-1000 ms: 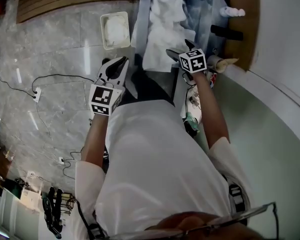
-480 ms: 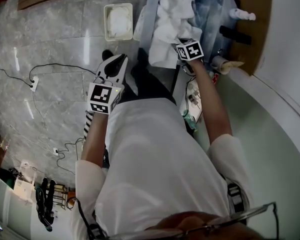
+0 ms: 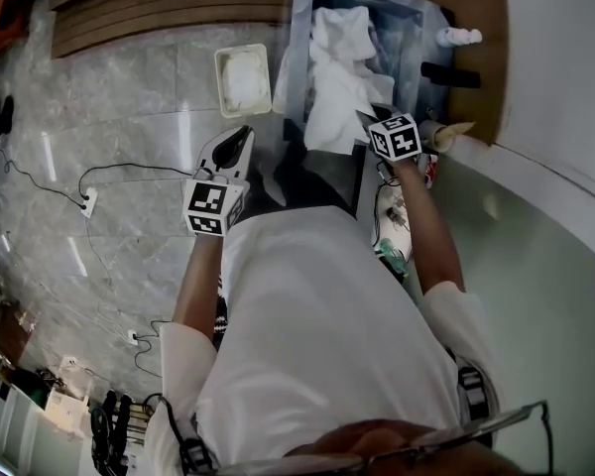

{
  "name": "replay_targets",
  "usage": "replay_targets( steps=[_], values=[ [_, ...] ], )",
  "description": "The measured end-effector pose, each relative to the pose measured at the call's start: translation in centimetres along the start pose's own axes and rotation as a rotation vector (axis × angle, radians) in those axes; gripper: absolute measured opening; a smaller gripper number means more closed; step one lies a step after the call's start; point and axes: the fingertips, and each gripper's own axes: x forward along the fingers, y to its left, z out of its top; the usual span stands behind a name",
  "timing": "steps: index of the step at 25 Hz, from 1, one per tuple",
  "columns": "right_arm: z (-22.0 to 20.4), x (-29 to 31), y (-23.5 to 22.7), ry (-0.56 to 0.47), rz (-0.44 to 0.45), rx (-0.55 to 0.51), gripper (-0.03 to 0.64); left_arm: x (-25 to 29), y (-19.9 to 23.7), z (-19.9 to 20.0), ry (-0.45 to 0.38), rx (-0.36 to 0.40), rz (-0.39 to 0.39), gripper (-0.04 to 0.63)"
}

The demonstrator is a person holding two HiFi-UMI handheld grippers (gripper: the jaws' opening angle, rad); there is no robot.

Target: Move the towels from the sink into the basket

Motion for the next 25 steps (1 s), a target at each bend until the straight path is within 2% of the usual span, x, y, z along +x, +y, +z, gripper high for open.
replay_targets(
  steps=[5, 10, 16, 20, 25],
  values=[
    [1.0, -5.4, 1.6, -0.065, -0.016, 0.025, 0.071, -2.3, -0.4, 1.0, -0.014, 0.009, -0.006, 0.025],
    [5.8, -10.3, 1.7, -0.234, -0.095, 0.037, 0.069, -3.1, 0.7, 4.4, -0.059, 0.079, -0.025, 0.025],
    [11.0, -18.1, 1.9, -0.427, -0.188, 0.044, 0.067, -4.8, 0.5, 7.5, -0.097, 0.120, -0.046, 0.025],
    [15.5, -23.7, 2.3, -0.547, -0.236, -0.001, 0.067, -5.4, 0.2, 9.2, -0.113, 0.155, -0.060, 0.025],
    [20.7, -30.2, 4.8, -0.665, -0.281, -0.094, 0.066, -7.4, 0.6, 11.9, -0.149, 0.163, -0.058, 0.025]
  ],
)
